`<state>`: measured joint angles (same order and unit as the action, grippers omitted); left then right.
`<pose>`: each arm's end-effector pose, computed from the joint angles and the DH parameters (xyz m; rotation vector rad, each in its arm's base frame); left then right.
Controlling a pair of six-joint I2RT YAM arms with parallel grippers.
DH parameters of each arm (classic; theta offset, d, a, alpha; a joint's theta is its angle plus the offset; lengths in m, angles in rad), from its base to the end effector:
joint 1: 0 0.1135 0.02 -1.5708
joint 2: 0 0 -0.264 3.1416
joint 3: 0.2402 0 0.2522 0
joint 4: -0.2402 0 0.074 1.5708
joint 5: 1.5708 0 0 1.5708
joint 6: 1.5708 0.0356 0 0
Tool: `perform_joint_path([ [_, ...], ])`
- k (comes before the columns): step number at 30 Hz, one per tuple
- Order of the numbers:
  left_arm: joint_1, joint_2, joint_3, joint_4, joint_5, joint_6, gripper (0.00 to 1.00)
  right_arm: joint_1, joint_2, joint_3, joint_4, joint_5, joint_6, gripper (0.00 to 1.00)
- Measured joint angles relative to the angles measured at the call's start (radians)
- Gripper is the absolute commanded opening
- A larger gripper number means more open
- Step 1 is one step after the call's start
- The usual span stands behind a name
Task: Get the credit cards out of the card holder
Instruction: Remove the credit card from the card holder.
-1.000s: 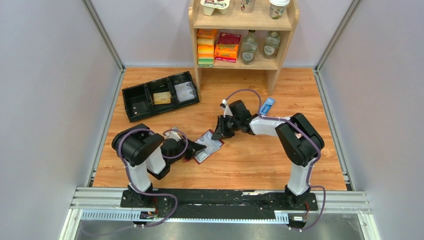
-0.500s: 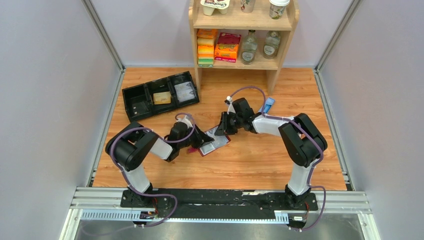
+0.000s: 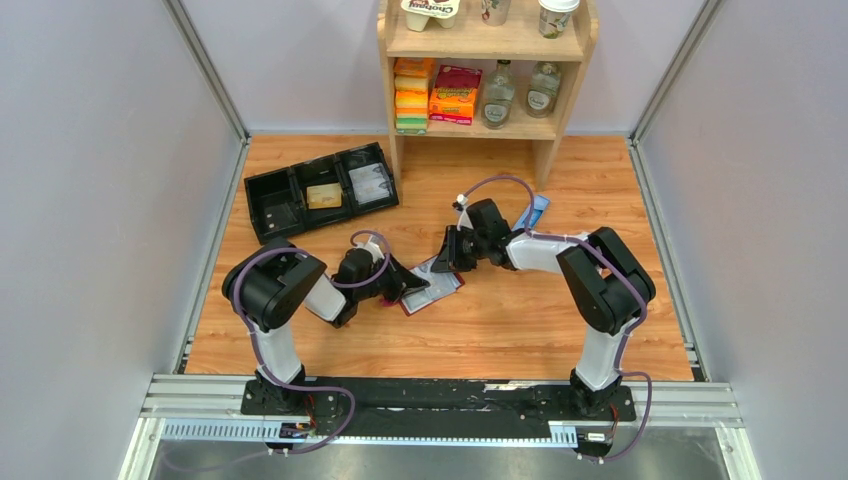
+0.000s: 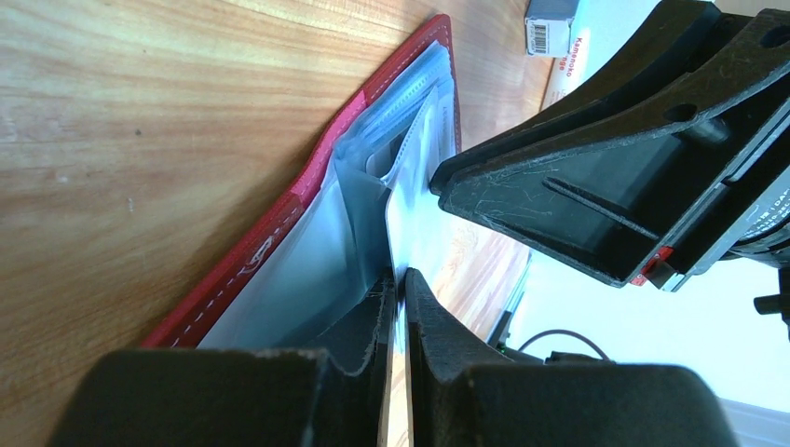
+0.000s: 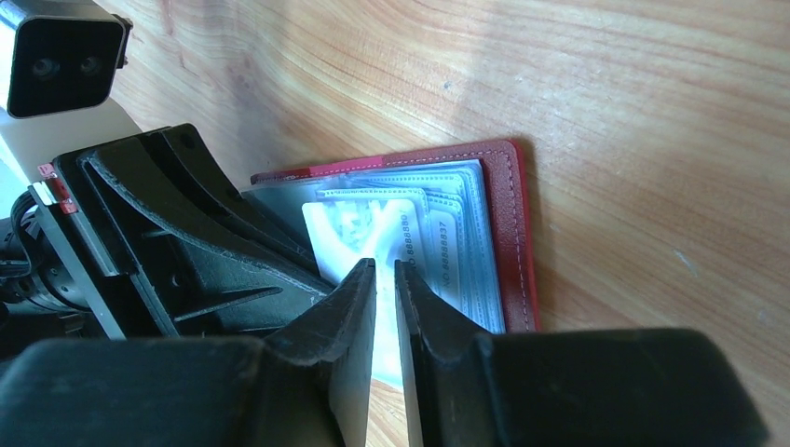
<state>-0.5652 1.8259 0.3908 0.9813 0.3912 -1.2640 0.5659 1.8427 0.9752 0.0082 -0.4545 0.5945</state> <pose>0.2252 -0.1589 0.0875 -0.5294 2.3001 -1.4428 0.2991 0.2085 0.1395 -0.1860 2.6006 1.0315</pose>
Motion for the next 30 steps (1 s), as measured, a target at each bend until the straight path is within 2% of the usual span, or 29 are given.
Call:
perform_joint_path([
  [10,0.005,-0.003,-0.018,0.006,0.0,-0.018,0.15,-0.005,-0.02,-0.045,0.047,0.013,0.02,0.21],
  [20,0.011,-0.003,-0.028,0.011,0.0,-0.034,0.24,-0.013,-0.021,-0.055,0.058,0.017,0.027,0.19],
  [30,0.018,0.016,-0.092,0.134,-0.012,-0.088,0.25,-0.014,-0.019,-0.058,0.064,0.014,0.03,0.18],
])
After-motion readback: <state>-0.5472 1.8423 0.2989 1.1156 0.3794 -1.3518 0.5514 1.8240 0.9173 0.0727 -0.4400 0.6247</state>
